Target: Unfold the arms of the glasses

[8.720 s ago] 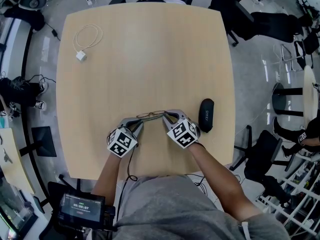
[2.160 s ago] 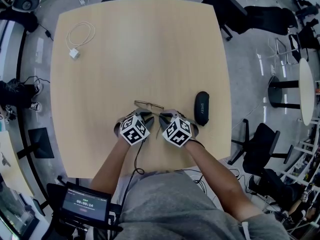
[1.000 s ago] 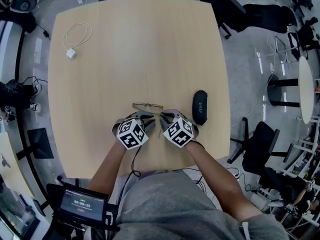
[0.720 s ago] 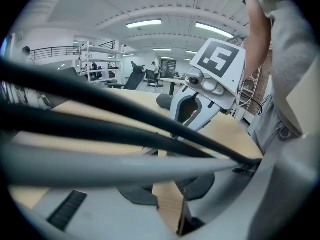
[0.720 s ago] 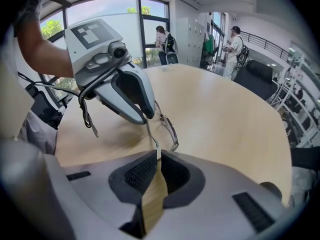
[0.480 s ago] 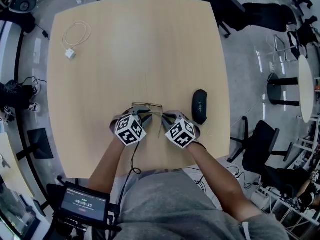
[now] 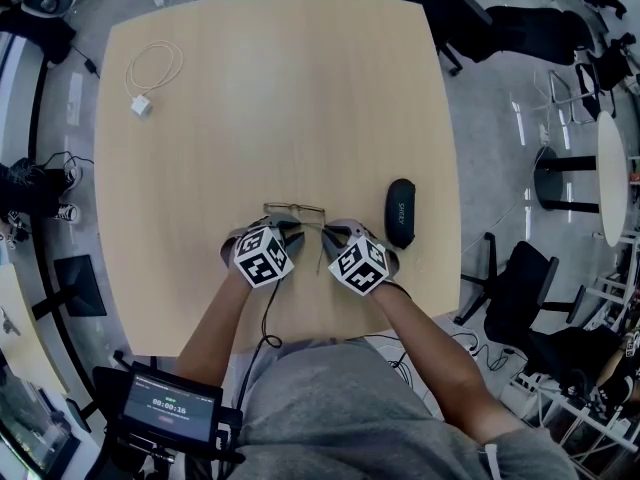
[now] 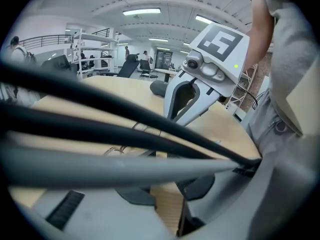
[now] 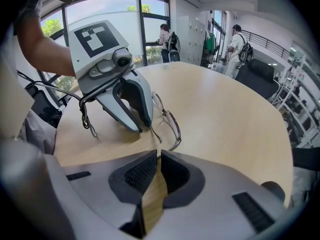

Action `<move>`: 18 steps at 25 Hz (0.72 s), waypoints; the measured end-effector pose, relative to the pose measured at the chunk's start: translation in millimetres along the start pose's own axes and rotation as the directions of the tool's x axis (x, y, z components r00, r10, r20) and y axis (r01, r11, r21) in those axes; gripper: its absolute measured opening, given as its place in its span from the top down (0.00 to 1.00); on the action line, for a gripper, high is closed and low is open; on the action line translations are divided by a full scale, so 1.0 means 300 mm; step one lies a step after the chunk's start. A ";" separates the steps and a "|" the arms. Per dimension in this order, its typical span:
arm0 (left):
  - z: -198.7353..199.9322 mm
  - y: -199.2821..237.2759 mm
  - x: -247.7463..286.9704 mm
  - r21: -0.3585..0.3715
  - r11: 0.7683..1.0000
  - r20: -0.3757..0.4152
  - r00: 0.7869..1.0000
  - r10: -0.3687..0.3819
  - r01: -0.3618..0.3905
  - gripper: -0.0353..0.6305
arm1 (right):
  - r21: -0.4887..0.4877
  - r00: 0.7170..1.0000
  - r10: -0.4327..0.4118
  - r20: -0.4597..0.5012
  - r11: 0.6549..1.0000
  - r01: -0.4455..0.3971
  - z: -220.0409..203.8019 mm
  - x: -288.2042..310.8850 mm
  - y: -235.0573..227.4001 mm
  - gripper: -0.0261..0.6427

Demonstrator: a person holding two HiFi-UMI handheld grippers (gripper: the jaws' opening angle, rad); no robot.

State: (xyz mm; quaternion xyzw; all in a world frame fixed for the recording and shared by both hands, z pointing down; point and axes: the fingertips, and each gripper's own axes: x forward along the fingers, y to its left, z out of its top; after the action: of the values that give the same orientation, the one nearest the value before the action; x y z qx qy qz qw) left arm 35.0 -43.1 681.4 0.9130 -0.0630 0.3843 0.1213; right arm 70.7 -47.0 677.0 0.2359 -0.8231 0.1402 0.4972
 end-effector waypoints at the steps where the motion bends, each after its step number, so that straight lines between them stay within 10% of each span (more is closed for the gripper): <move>1: -0.001 0.000 0.000 -0.002 1.000 0.000 1.000 0.000 0.000 0.87 | 0.000 1.000 -0.001 -0.001 1.000 0.001 -0.001 0.000 0.000 0.92; 18: -0.012 -0.023 0.013 0.001 0.999 0.002 0.999 -0.043 0.043 0.87 | -0.004 1.000 -0.024 -0.002 1.000 0.024 0.000 0.008 0.016 0.92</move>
State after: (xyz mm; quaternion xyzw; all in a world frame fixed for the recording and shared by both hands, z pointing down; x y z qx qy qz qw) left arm 36.8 -35.6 685.4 0.9147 -0.0433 0.3806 0.1289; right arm 67.4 -43.5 679.2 0.2445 -0.8200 0.1328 0.5002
